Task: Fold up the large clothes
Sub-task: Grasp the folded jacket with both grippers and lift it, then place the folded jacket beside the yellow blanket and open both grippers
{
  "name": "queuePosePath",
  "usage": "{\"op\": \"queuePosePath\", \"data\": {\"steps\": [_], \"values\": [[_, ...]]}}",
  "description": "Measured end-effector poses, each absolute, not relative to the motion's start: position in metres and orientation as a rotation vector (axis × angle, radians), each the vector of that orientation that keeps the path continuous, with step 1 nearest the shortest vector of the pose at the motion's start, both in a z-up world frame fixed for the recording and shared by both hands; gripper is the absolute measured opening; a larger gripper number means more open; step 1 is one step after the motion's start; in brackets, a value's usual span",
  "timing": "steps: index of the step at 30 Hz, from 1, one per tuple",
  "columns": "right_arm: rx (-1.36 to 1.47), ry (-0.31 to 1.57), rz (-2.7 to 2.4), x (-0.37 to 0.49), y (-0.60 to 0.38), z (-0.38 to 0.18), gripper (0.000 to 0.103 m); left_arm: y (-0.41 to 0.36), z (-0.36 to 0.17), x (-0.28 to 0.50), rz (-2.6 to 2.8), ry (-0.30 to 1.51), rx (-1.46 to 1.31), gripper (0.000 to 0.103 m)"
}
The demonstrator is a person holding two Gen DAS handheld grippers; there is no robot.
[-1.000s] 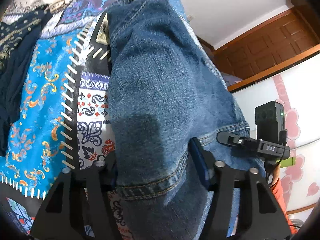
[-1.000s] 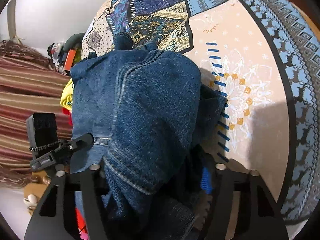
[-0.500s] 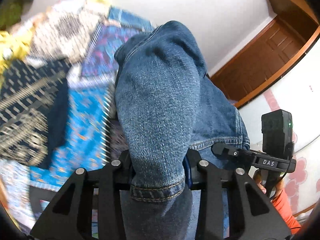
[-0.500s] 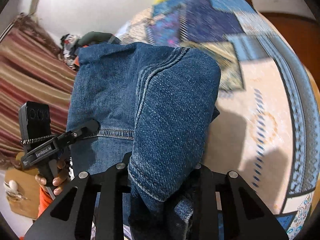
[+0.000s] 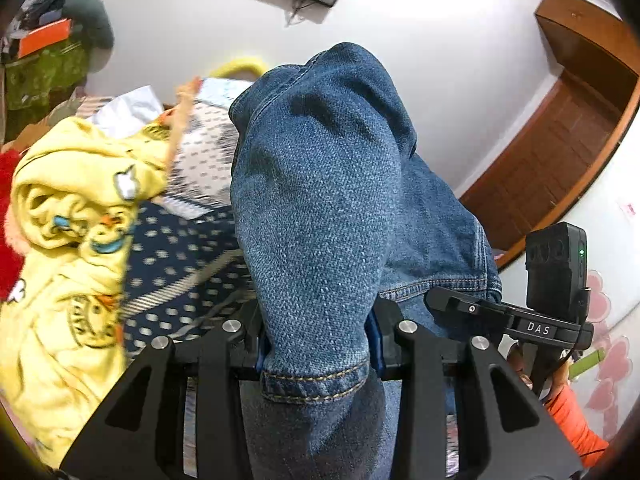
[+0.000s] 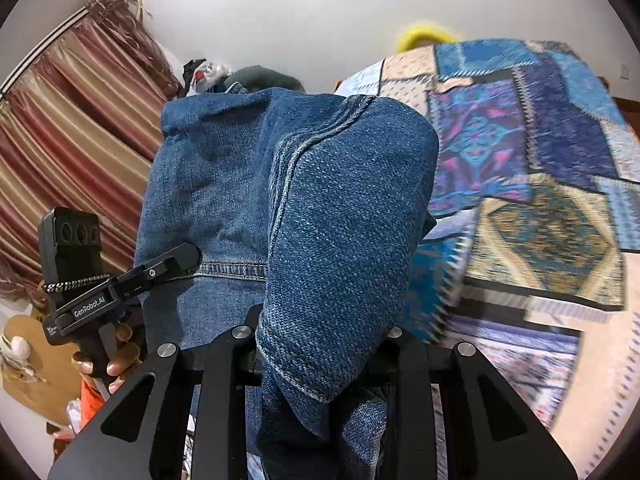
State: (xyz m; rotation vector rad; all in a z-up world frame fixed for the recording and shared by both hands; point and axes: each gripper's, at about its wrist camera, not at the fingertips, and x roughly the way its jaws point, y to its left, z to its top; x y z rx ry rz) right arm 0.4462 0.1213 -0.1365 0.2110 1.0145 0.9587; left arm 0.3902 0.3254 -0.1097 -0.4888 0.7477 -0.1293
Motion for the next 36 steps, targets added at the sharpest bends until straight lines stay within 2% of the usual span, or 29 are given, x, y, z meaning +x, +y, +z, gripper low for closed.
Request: {"op": "queuePosePath", "data": {"steps": [10, 14, 16, 18, 20, 25, 31, 36], "values": [[0.123, 1.207, 0.915, 0.495, 0.215, -0.238, 0.025, 0.422, -0.223, 0.437, -0.042, 0.922, -0.651, 0.037], [0.153, 1.222, 0.915, 0.514, 0.220, -0.259, 0.027, 0.444, -0.255, 0.442, -0.036, 0.913, -0.707, 0.045], [0.116, 1.243, 0.920, 0.520, 0.220, -0.262, 0.035, 0.449, -0.259, 0.439, -0.049, 0.908, -0.724, 0.054], [0.034, 1.261, 0.895, 0.516, 0.220, -0.257, 0.048, 0.449, -0.260, 0.435, -0.010, 0.930, -0.701, 0.069], [-0.019, 1.262, 0.850, 0.509, 0.212, -0.251, 0.068, 0.445, -0.257, 0.426, 0.018, 0.938, -0.669, 0.073], [-0.089, 1.210, 0.789, 0.494, 0.186, -0.231, 0.068, 0.439, -0.244, 0.400, 0.081, 0.933, -0.605, 0.073], [-0.136, 1.067, 0.796, 0.463, 0.183, -0.203, 0.068, 0.406, -0.212, 0.368, 0.177, 0.917, -0.321, 0.073], [-0.163, 0.941, 0.863, 0.427, 0.198, -0.193, 0.068, 0.385, -0.205, 0.350, 0.151, 0.891, -0.317, 0.073]]}}
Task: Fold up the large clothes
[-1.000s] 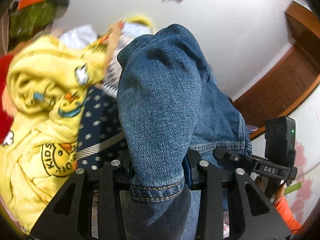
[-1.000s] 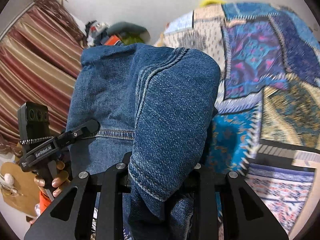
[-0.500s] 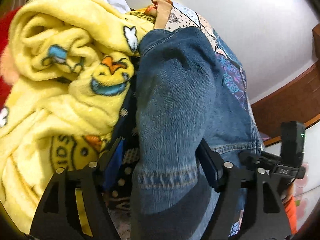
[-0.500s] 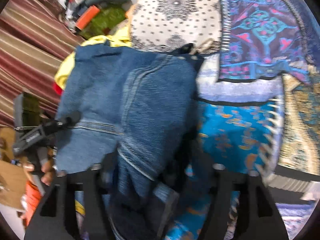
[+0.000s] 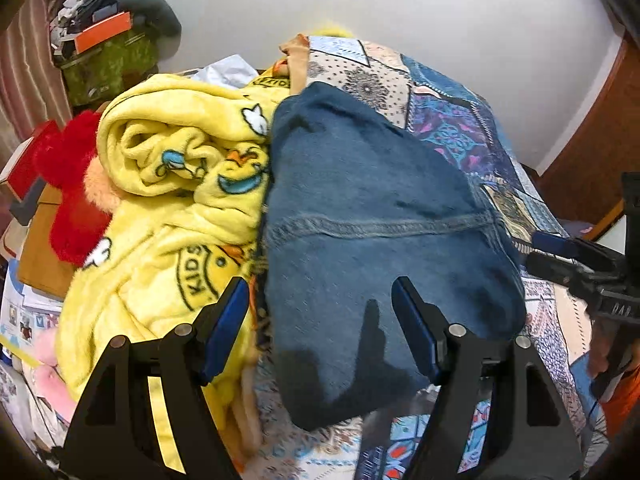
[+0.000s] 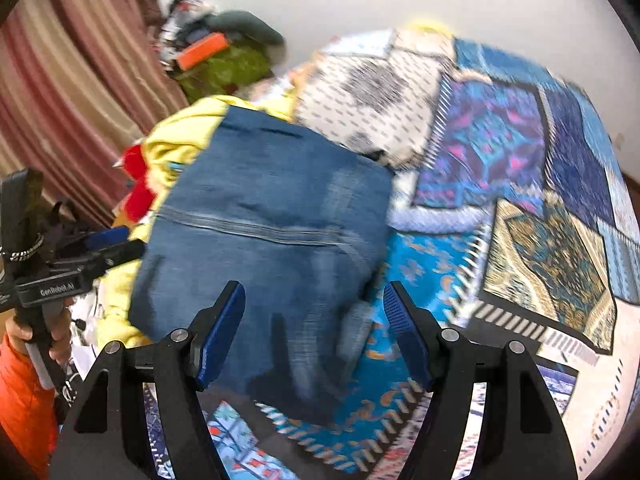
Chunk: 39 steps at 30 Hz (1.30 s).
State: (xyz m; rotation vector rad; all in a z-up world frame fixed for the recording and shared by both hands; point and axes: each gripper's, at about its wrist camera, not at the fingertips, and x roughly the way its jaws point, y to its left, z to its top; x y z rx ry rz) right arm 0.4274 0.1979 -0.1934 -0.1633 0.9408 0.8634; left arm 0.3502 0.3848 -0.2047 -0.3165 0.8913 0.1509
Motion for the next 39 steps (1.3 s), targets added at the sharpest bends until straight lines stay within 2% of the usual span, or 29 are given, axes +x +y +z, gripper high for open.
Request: {"op": "queuePosePath", "data": {"steps": [9, 16, 22, 30, 35, 39], "values": [[-0.257, 0.947, 0.837, 0.409, 0.201, -0.228, 0.069, 0.378, -0.234, 0.340, 0.247, 0.942, -0.240, 0.073], [-0.211, 0.974, 0.748, 0.412, 0.158, -0.227, 0.069, 0.371, -0.210, 0.301, 0.306, 0.855, -0.236, 0.073], [-0.153, 0.833, 0.780, 0.373, 0.127, -0.163, 0.069, 0.340, -0.144, 0.256, 0.273, 0.696, -0.233, 0.073], [-0.076, 0.484, 0.912, 0.271, 0.088, -0.043, 0.069, 0.276, -0.043, 0.174, 0.194, 0.408, -0.150, 0.073], [-0.030, 0.299, 0.917, 0.203, 0.060, 0.003, 0.069, 0.240, 0.000, 0.113, 0.203, 0.235, -0.135, 0.073], [-0.026, 0.186, 0.901, 0.153, 0.042, 0.022, 0.069, 0.210, 0.014, 0.075, 0.225, 0.156, -0.100, 0.073]]}}
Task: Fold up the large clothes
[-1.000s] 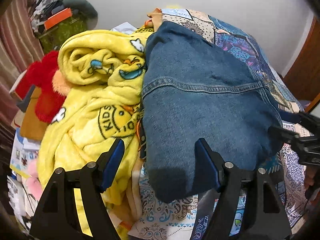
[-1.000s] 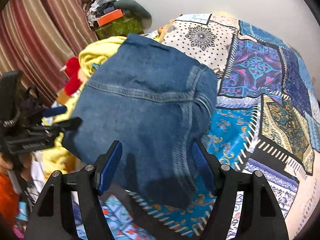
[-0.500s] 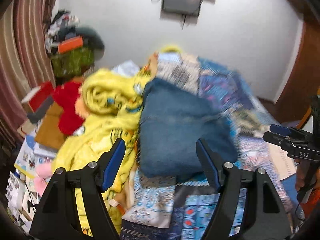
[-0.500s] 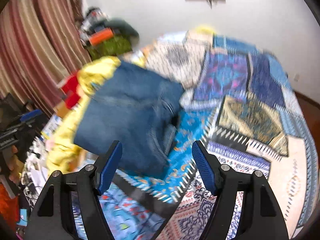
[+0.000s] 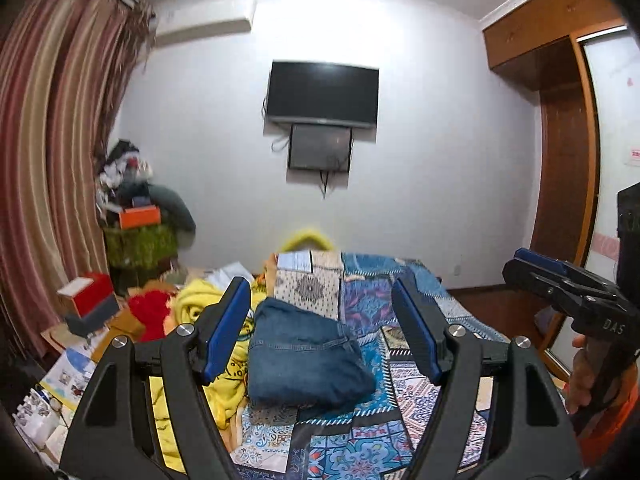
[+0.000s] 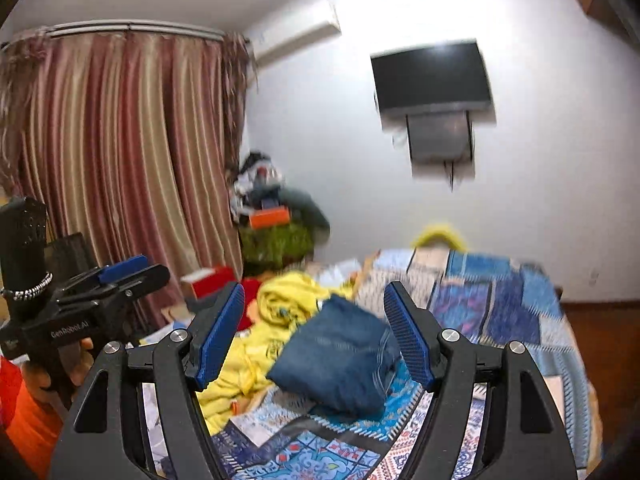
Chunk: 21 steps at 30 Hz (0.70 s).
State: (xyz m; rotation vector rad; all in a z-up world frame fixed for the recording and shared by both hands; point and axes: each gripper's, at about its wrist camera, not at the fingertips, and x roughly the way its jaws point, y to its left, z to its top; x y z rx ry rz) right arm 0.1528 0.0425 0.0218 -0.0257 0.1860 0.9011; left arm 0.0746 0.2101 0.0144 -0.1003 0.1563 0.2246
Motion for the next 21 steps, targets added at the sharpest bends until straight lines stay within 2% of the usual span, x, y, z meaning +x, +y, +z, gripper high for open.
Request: {"op": "queuePosePath", "data": {"steps": [10, 11, 13, 15, 18, 19, 21], "values": [[-0.059, 0.113, 0.813, 0.104, 0.033, 0.017, 0.070, 0.160, 0.008, 0.017, 0.303, 0.076, -0.078, 0.073], [-0.059, 0.115, 0.805, 0.102, 0.033, 0.018, 0.072, 0.156, 0.008, 0.014, 0.316, 0.075, -0.075, 0.073], [-0.055, 0.107, 0.780, 0.101, 0.031, 0.018, 0.084, 0.153, 0.007, 0.009, 0.329, 0.077, -0.079, 0.079], [-0.050, 0.101, 0.768, 0.101, 0.029, 0.018, 0.086, 0.151, 0.007, 0.005, 0.350, 0.073, -0.085, 0.093], [-0.035, 0.120, 0.760, 0.104, 0.027, 0.019, 0.094, 0.148, 0.004, 0.000, 0.382, 0.066, -0.072, 0.096], [-0.031, 0.124, 0.756, 0.104, 0.026, 0.018, 0.102, 0.147, 0.004, 0.000, 0.388, 0.070, -0.065, 0.097], [-0.025, 0.126, 0.746, 0.103, 0.025, 0.016, 0.103, 0.142, 0.004, -0.005, 0.389, 0.070, -0.061, 0.098]]}}
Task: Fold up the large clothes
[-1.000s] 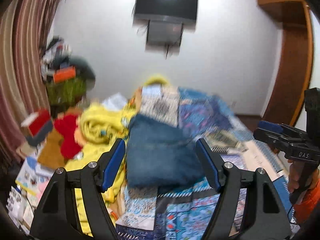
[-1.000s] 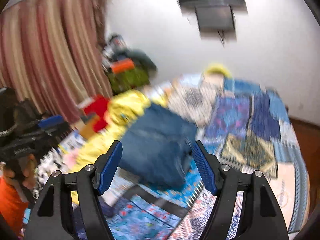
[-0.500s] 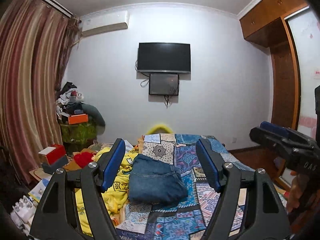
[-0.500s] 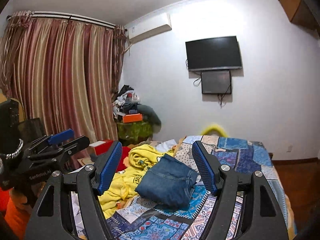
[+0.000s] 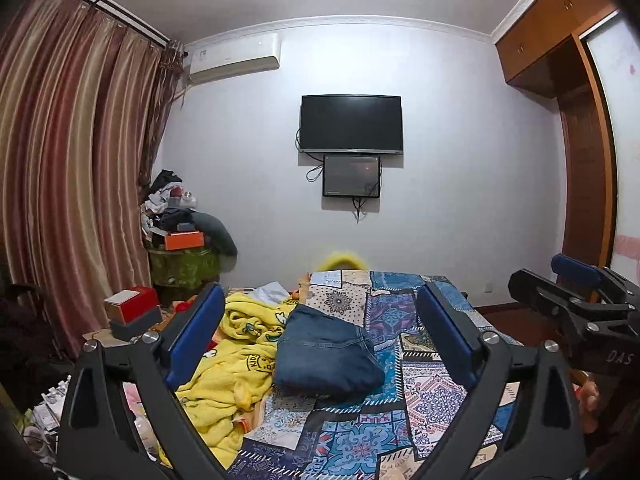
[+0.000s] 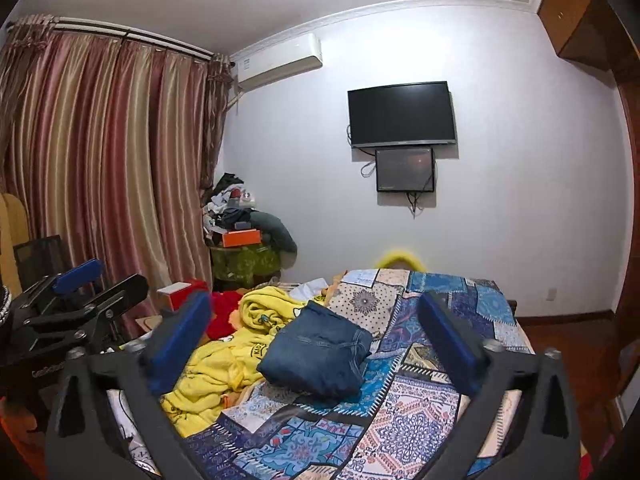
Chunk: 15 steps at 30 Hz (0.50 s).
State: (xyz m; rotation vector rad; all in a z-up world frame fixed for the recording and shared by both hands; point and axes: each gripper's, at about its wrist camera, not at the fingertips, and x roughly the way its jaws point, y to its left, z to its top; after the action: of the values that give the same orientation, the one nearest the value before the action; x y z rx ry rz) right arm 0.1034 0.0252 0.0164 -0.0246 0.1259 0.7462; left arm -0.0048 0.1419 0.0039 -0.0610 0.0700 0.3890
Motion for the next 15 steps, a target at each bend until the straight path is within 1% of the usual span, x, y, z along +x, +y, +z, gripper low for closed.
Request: {"op": "queuePosePath", "data": {"steps": [15], "values": [[-0.021, 0.143, 0.735, 0.101, 0.019, 0.005, 0.103, 0.138, -0.003, -0.005, 0.398, 0.082, -0.056, 0.100]]}}
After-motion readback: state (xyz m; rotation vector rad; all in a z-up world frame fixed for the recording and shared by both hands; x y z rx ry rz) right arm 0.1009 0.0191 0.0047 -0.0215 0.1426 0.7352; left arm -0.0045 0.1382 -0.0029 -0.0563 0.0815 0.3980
